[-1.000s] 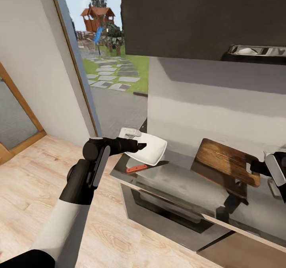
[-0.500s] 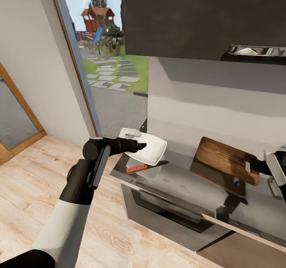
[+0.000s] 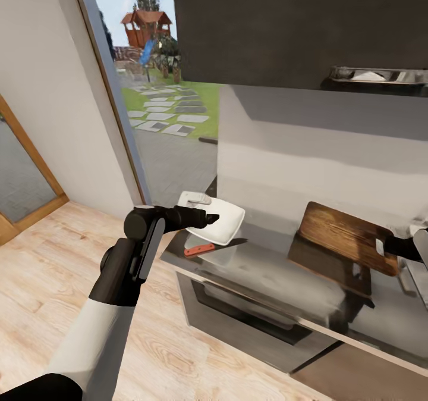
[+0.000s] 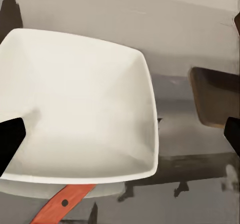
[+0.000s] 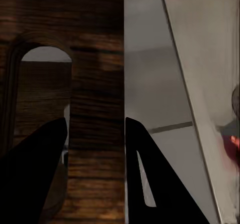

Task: In the kitchen, take the Vidalia onion out of the sink, dice it on the chopping board with the paring knife, put the diced onion into the bowl on the countertop, then place both the paring knife and the chopping board into the sink.

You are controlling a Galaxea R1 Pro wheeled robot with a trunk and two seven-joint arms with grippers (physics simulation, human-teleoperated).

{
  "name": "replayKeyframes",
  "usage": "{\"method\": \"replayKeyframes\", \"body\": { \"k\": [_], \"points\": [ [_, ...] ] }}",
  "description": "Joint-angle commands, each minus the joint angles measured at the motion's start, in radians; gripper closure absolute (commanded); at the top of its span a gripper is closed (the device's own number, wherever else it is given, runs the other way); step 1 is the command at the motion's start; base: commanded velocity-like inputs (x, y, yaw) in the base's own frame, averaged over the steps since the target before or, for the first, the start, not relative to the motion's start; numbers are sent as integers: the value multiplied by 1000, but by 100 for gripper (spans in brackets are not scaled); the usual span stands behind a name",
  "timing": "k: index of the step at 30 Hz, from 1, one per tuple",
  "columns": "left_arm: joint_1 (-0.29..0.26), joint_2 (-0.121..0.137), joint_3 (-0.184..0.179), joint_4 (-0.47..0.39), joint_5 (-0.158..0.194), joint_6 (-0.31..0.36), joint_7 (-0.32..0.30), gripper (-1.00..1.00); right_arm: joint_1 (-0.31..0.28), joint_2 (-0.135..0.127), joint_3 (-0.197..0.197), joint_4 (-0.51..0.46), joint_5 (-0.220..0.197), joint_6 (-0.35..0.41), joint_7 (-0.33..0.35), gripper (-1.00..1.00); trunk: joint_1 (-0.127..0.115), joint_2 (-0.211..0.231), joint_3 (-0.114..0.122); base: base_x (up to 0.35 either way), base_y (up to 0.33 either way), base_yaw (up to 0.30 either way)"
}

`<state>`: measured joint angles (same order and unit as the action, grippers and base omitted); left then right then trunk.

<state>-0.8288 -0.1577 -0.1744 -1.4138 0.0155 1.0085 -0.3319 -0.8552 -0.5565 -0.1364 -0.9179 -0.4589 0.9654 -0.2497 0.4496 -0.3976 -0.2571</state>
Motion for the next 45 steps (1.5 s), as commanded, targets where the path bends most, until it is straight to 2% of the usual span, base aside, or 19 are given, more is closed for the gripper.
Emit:
{"method": "replayKeyframes", "body": {
  "k": [1, 14, 23, 25, 28, 34, 45],
  "points": [
    [-1, 0, 1, -1, 1, 5, -1, -100, -1, 0, 0, -1, -12, 3, -9, 100, 0, -2, -2, -174, -227, 0],
    [-1, 0, 1, 0, 2, 5, -1, -100, -1, 0, 5, -1, -13, 3, -8, 100, 0, -2, -2, -216, -199, 0],
    [-1, 0, 1, 4, 3, 5, -1, -100, -1, 2, 62, -1, -12, 3, -8, 100, 0, -2, -2, -16, -26, 0],
    [-1, 0, 1, 5, 3, 4, -1, -100, -1, 4, 87, -1, -13, 3, -8, 100, 0, -2, -2, -1, -1, 0],
    [-1, 0, 1, 5, 3, 4, -1, -100, -1, 4, 95, -1, -13, 3, -7, 100, 0, -2, -2, 0, -75, 0],
    [-1, 0, 1, 5, 3, 4, -1, -100, -1, 6, 98, -1, -14, 3, -7, 100, 0, -2, -2, 0, -170, 0],
    [-1, 0, 1, 6, 2, 4, -1, -100, -1, 10, 102, -1, -14, 3, 19, 100, 0, -2, -8, 0, -9, 0]
  ]
}}
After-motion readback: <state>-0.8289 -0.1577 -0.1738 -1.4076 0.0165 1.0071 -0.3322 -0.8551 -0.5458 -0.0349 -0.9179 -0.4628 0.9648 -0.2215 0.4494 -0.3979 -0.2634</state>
